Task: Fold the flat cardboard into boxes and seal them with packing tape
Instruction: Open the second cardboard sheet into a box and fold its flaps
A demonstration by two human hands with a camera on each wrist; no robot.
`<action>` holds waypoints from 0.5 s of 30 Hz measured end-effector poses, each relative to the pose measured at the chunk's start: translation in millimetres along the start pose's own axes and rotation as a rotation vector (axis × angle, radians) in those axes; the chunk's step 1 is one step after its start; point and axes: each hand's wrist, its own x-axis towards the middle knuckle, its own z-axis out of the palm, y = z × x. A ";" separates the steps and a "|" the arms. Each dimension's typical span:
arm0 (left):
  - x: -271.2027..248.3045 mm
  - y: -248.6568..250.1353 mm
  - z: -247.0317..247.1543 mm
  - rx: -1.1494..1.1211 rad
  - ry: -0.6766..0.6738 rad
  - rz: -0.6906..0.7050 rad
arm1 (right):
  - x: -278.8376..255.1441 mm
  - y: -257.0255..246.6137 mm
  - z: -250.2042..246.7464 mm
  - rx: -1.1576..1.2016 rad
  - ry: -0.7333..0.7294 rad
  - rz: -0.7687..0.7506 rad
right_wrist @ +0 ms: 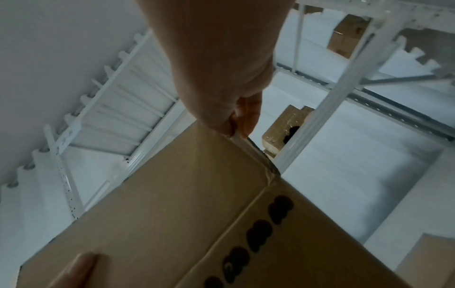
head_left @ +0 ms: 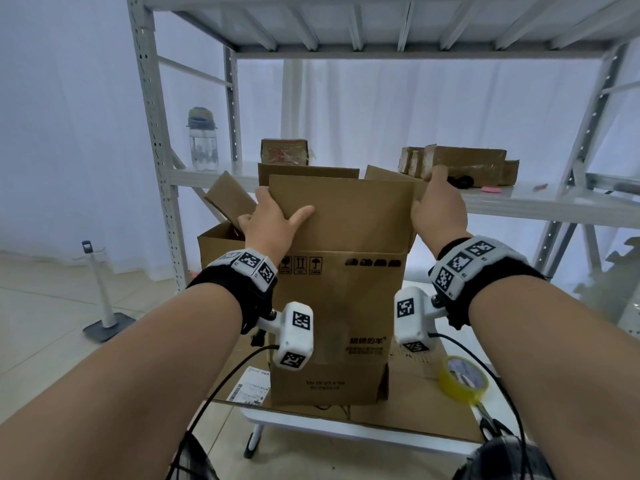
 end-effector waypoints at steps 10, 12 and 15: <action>14.4 -5.7 -9.1 0.230 -0.015 -0.081 | -12.2 -9.0 10.8 0.015 0.041 -0.101; 9.9 -8.3 -6.0 0.329 -0.048 -0.082 | -12.9 -12.3 13.5 -0.019 0.013 -0.160; -2.0 -14.8 1.8 0.532 -0.057 0.136 | -14.0 -11.7 16.1 -0.086 -0.003 -0.195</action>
